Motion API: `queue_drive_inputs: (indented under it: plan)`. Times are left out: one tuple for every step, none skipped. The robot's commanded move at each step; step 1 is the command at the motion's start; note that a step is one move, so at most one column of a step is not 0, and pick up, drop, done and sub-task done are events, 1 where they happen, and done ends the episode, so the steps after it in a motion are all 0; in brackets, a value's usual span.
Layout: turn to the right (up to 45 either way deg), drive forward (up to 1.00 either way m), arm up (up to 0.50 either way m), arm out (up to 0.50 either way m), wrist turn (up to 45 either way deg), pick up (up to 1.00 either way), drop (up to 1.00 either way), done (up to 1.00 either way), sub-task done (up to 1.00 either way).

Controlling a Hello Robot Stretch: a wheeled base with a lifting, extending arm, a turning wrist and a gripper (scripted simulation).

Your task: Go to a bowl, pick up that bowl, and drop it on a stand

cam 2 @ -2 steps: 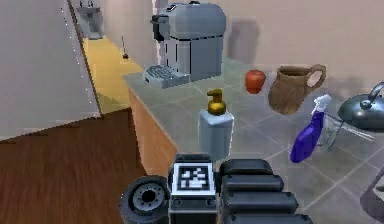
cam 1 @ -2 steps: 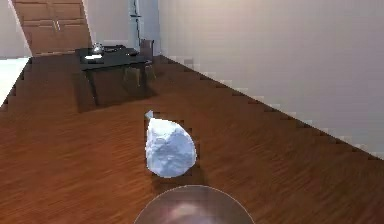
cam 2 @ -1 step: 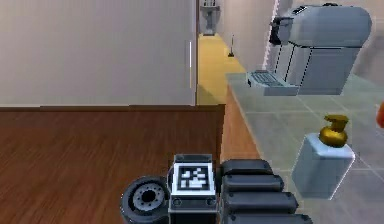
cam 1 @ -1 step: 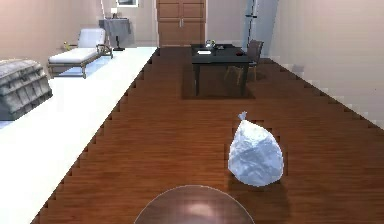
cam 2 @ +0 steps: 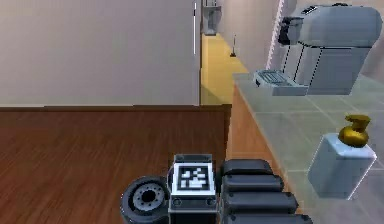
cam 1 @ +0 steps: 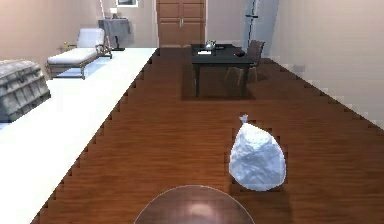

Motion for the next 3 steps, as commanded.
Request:
queue_drive_inputs:
  plan:
    - [45.0,0.0,0.0,0.0,0.0,0.0,0.0,0.0,0.0]
    - [42.0,0.0,0.0,0.0,0.0,0.0,0.0,0.0,0.0]
    - [0.0,1.0,0.0,0.0,0.0,0.0,0.0,0.0,0.0]
